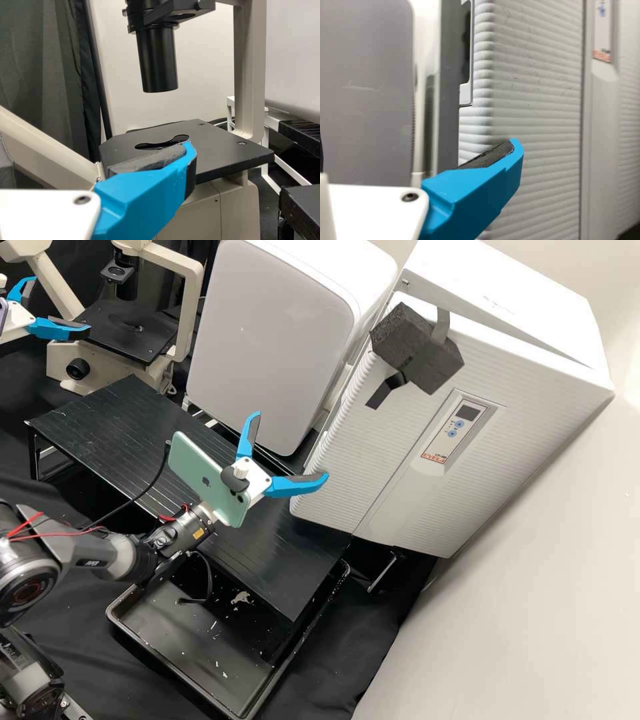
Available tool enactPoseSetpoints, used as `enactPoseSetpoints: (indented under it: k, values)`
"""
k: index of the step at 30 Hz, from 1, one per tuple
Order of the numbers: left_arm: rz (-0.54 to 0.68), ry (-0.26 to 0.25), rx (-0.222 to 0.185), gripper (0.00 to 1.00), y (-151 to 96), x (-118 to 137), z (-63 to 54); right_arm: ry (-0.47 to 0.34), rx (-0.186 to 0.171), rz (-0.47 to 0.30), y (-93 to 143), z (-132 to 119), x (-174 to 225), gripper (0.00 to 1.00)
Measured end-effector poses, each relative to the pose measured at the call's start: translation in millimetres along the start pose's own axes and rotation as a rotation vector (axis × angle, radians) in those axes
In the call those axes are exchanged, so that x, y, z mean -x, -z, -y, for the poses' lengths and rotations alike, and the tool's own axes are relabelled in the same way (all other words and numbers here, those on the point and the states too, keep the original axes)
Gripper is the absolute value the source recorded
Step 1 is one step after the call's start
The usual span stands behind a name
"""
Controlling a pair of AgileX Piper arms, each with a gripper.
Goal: Close the incubator door
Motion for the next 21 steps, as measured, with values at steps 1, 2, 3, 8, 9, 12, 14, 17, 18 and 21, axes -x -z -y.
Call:
enactPoseSetpoints:
  k: [1, 2, 3, 8, 9, 12, 14, 17, 18, 21]
  values:
    - [0.0, 0.0, 0.0, 1.0, 0, 0, 0.0, 0.004, 0.002, -0.004, 0, 2, -3, 1.0]
    - [0.0, 0.0, 0.0, 1.0, 0, 0, 0.0, 0.008, 0.001, -0.009, 1, 4, -6, 1.0]
    - [0.0, 0.0, 0.0, 1.0, 0, 0, 0.0, 0.012, 0.002, -0.013, 1, 5, -8, 1.0]
    - [0.0, 0.0, 0.0, 1.0, 0, 0, 0.0, 0.031, -0.005, -0.018, 0, 14, -17, 1.0]
    - [0.0, 0.0, 0.0, 1.0, 0, 0, 0.0, 0.032, -0.004, -0.017, -1, 14, -18, 1.0]
    - [0.0, 0.0, 0.0, 1.0, 0, 0, 0.0, 0.042, -0.002, -0.007, -4, 18, -18, 1.0]
    - [0.0, 0.0, 0.0, 1.0, 0, 0, 0.0, 0.044, -0.002, -0.004, -5, 18, -18, 1.0]
    - [0.0, 0.0, 0.0, 1.0, 0, 0, 0.0, 0.053, -0.002, 0.004, -6, 20, -14, 1.0]
    - [0.0, 0.0, 0.0, 1.0, 0, 0, 0.0, 0.055, -0.003, 0.01, -7, 20, -12, 1.0]
    - [0.0, 0.0, 0.0, 1.0, 0, 0, 0.0, 0.055, -0.024, 0.065, -9, 21, 7, 1.0]
